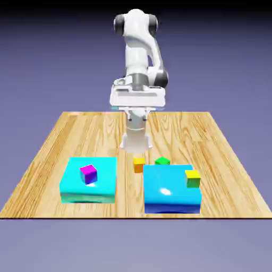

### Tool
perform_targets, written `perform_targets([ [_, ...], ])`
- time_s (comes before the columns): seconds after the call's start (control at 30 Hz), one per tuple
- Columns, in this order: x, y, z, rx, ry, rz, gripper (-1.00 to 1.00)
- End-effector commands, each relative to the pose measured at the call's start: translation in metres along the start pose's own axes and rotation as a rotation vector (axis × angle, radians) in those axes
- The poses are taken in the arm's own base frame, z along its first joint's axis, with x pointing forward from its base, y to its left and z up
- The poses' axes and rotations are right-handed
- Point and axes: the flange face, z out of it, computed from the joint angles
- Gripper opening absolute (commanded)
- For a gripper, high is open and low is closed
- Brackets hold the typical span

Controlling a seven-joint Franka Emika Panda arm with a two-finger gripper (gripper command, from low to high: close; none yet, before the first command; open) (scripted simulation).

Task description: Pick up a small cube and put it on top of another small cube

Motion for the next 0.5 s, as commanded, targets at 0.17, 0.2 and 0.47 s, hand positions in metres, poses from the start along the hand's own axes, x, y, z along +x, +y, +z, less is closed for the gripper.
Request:
perform_targets([
  [0.17, -0.173, 0.011, 0.081, -0.285, -0.475, -0.397, 0.00],
  [0.2, -0.202, 0.020, 0.087, -0.334, -0.551, -0.467, 0.00],
  [0.47, -0.293, 0.066, 0.109, -0.486, -0.769, -0.684, 0.00],
])
